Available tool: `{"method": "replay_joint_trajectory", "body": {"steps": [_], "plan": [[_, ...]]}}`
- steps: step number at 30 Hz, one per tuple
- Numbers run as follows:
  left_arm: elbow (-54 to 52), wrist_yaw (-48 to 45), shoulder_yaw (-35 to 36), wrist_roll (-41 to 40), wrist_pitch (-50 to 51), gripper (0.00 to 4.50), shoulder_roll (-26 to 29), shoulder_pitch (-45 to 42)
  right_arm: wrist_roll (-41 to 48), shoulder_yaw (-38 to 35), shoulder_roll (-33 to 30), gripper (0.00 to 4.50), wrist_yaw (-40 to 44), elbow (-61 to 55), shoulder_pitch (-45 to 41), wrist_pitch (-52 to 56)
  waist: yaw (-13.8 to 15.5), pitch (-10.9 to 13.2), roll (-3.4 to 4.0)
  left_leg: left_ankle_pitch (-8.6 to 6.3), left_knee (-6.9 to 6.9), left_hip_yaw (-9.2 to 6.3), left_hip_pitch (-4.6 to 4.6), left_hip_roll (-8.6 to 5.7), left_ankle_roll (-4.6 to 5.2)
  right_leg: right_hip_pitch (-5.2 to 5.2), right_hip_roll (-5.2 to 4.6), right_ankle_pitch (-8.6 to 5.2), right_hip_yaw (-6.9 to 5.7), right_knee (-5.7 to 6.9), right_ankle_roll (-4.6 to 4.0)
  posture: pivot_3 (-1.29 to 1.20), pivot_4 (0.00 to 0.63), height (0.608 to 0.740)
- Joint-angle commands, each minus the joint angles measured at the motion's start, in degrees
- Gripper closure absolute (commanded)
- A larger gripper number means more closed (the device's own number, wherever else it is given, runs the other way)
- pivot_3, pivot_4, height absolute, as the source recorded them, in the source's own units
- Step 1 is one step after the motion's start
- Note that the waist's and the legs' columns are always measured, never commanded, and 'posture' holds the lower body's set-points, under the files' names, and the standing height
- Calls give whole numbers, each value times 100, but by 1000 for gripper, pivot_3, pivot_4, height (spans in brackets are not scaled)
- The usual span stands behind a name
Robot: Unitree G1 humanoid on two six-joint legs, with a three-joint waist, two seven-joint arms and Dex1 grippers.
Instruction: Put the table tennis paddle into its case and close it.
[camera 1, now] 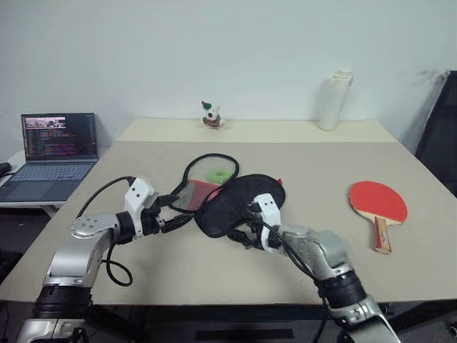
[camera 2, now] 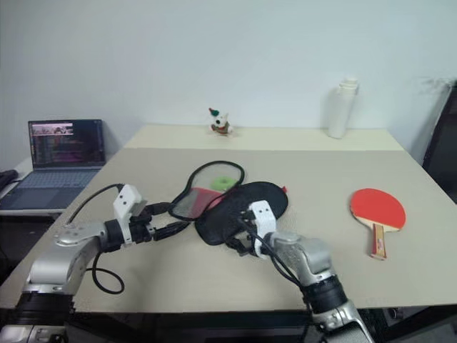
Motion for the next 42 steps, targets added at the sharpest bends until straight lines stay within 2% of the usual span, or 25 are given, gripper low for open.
{"method": "replay_joint_trajectory", "body": {"steps": [1, 8, 11, 19, 22, 26, 31, 36, 39, 42], "plan": [[-98, 42, 167, -1, -113, 557, 110, -74, -226, -151, 255, 0, -152, 525, -306, -412, -9, 0, 0, 0, 0, 2, 0, -1, 0, -5, 0, -2, 1, 7, -2, 0, 150, 740], [-123, 86, 140, 28, -146, 557, 84, -72, -335, -476, 646, 0, -369, 1054, -529, -508, -25, 0, 0, 0, 0, -2, 0, 1, -1, -17, -2, -4, 2, 32, -7, 0, 150, 740], [-121, 100, 80, 73, -201, 529, 56, -71, -268, -754, 809, 546, -543, 1123, -496, -444, -24, 0, 0, 0, 0, -1, 0, 1, -1, -17, -3, -4, 3, 31, -8, 0, 150, 740], [-307, 59, -25, 10, -147, 529, -59, -60, 75, -1305, 996, 3508, -694, 975, -419, 21, -24, 0, 0, 0, -5, -2, -7, -1, -1, -21, -10, 9, 0, 27, -36, 0, 150, 740], [-472, 25, -104, -30, -92, 529, -125, -35, 221, -1454, 939, 4469, -703, 801, -380, 262, -24, 1, 1, 0, -7, -1, -8, -2, -1, -22, -9, 9, 0, 26, -36, 0, 150, 740], [-940, -12, -304, -113, 57, 529, -249, 120, 457, -1631, 526, 4469, -575, 293, -226, 837, -17, 1, 1, 0, -7, -3, -12, -2, -1, -23, -10, 8, -1, 25, -35, 0, 150, 740], [-1429, 9, -465, -241, 301, 529, -419, 299, 642, -1577, -366, 4469, -143, -292, -40, 1547, 0, 2, 2, 0, -6, -2, -15, -12, -1, -22, -9, 5, -1, 22, -28, 0, 150, 740], [-1708, 12, -702, -229, 369, 529, -553, 408, 683, -1226, -1797, 4469, 780, -358, 11, 1854, 8, 5, 7, 0, -6, 1, -14, -14, 0, -19, -8, -8, -1, 15, -7, 0, 150, 740], [-1716, 5, -779, -201, 342, 529, -591, 402, 558, -842, -2629, 4469, 1480, -52, -172, 1655, 5, 6, 6, 0, -5, 2, -14, -13, 0, -18, -5, -9, 0, 12, -6, 0, 150, 740], [-1724, -28, -850, -183, 305, 529, -597, 401, 348, -422, -3208, 4469, 2098, 374, -383, 1308, 4, 7, 5, 0, -4, 2, -13, -11, 0, -18, 0, -9, 0, 9, -6, 0, 150, 740]]}}
